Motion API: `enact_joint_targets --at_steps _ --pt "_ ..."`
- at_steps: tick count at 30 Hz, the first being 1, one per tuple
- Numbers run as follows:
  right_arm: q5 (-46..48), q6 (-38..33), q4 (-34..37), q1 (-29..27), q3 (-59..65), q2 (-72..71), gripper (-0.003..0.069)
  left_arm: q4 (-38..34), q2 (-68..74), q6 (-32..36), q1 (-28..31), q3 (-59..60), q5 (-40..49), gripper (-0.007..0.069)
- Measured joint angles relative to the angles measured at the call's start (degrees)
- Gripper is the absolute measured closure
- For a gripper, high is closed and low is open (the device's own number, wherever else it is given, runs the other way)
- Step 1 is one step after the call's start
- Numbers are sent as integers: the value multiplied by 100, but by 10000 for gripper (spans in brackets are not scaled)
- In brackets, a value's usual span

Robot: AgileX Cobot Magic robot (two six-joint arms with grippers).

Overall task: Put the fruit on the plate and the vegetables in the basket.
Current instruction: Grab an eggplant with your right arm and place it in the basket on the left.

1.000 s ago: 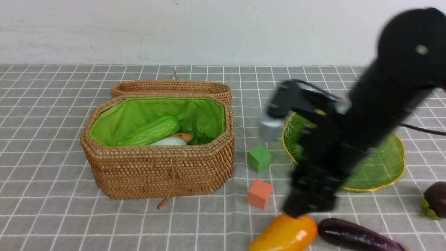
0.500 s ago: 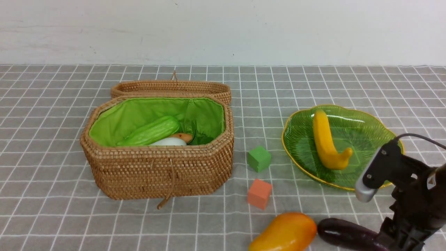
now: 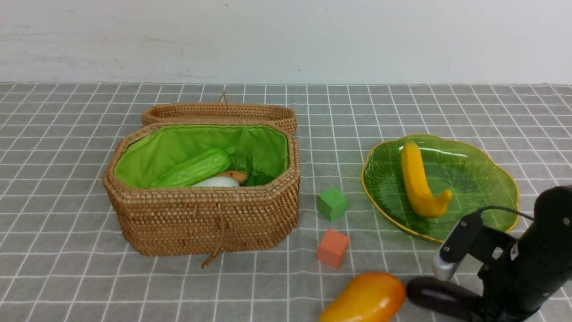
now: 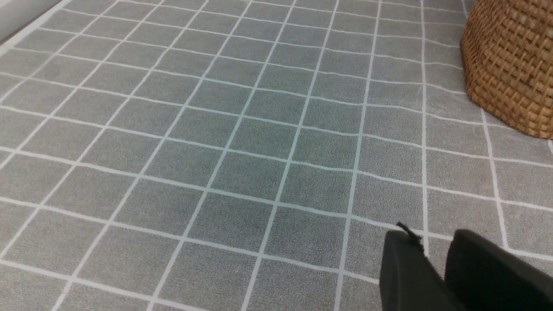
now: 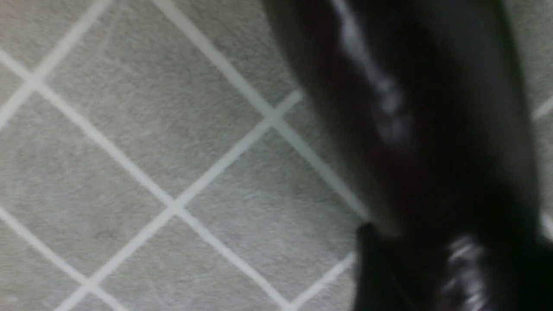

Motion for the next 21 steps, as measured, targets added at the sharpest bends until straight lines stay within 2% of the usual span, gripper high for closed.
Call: enact_joint_targets --at_steps 8,9,11,13,16,21 --pt "766 -241 218 -5 -388 -319 360 0 0 0 0 0 -5 470" --pt "1014 -537 585 -5 -586 -640 360 0 0 0 0 0 -5 469" --pt "1146 -703 797 -5 -698 -805 360 0 0 0 0 0 -5 468" --pt "1462 -1085 1486 -5 -1039 -1166 360 0 0 0 0 0 -5 467" --pt "1830 -1335 2078 85 -1530 -1437 360 0 0 0 0 0 -5 466" --pt "2192 -1398 2244 696 -2710 -1469 360 0 0 0 0 0 -5 460"
